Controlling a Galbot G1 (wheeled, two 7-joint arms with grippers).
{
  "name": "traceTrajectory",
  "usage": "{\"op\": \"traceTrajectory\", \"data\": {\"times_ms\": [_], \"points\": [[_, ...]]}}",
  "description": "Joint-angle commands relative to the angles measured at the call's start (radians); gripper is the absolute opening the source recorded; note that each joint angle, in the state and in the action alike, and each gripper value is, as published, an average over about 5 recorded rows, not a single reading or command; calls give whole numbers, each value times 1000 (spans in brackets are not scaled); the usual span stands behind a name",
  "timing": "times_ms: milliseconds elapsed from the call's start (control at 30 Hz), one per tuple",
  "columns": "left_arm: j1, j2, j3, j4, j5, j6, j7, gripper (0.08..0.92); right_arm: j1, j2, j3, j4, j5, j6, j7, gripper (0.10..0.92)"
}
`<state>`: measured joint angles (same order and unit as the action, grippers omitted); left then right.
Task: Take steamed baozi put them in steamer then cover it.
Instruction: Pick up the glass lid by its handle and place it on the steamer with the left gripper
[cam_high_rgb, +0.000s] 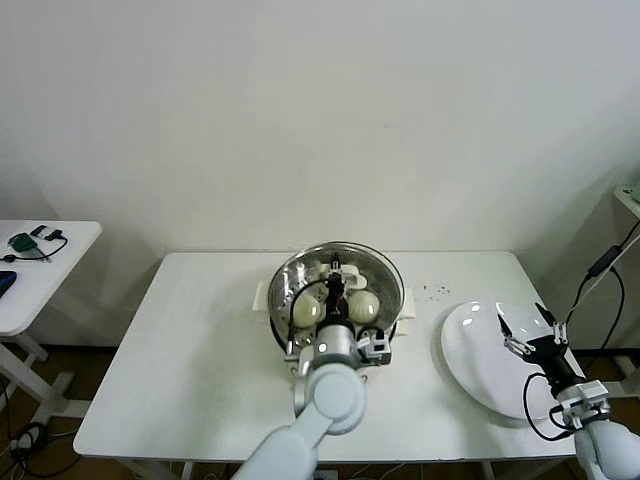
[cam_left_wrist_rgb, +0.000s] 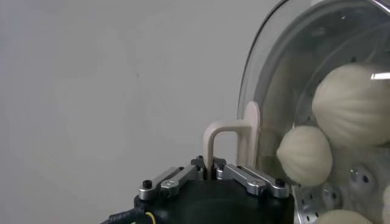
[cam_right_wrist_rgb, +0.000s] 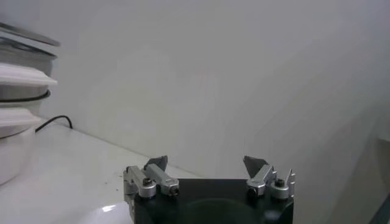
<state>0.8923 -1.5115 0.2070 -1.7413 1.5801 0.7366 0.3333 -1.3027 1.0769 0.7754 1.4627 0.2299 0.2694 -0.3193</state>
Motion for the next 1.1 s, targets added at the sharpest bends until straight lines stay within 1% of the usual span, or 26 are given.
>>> {"op": "traceTrajectory", "data": {"times_ms": [33,367,833,1100], "points": [[3,-7,-3,16,3,49,3,151,2,0,4,-2,-5,2,-2,823],[3,10,-13,25,6,49,2,151,3,3,8,-6,-7,7,-9,823],[2,2,-4,35,-11,48,-20,151,4,8,13,-7,-11,9,-15,823],[16,9,-20,22,12,9,11,152,3,9,17,-4,-16,7,-16,823]]}}
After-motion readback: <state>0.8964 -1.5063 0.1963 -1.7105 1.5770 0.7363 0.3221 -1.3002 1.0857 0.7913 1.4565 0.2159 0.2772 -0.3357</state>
